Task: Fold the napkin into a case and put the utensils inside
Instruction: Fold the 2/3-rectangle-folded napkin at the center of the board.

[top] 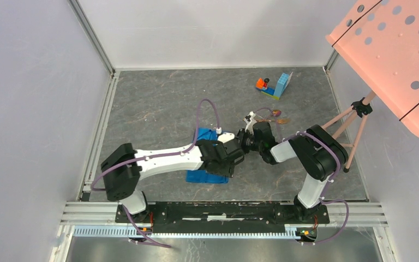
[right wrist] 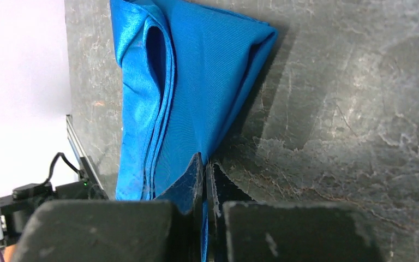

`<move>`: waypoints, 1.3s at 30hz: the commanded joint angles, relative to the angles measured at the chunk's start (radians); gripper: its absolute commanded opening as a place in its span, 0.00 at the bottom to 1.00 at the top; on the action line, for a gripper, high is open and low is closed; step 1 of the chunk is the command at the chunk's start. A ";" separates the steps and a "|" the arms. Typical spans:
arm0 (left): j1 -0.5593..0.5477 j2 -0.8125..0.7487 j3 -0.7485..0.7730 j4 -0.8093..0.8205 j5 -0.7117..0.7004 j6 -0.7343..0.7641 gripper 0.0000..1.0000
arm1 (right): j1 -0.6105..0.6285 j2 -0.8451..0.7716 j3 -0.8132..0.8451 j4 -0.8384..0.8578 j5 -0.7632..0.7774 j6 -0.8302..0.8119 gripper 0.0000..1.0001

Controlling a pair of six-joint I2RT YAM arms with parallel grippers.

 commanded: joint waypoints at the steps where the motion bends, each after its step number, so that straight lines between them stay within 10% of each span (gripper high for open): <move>1: 0.084 -0.186 -0.076 0.142 0.104 0.019 0.66 | -0.009 -0.006 0.052 -0.042 -0.054 -0.142 0.00; 12: 0.534 -0.231 -0.280 0.494 0.403 0.025 0.36 | -0.011 -0.049 0.197 -0.367 0.023 -0.385 0.00; 29: 0.599 0.120 -0.277 0.739 0.474 -0.068 0.12 | 0.023 -0.053 0.421 -0.677 0.169 -0.505 0.00; 39: 0.598 0.167 -0.334 0.856 0.521 -0.115 0.11 | 0.157 -0.035 0.504 -0.738 0.303 -0.280 0.00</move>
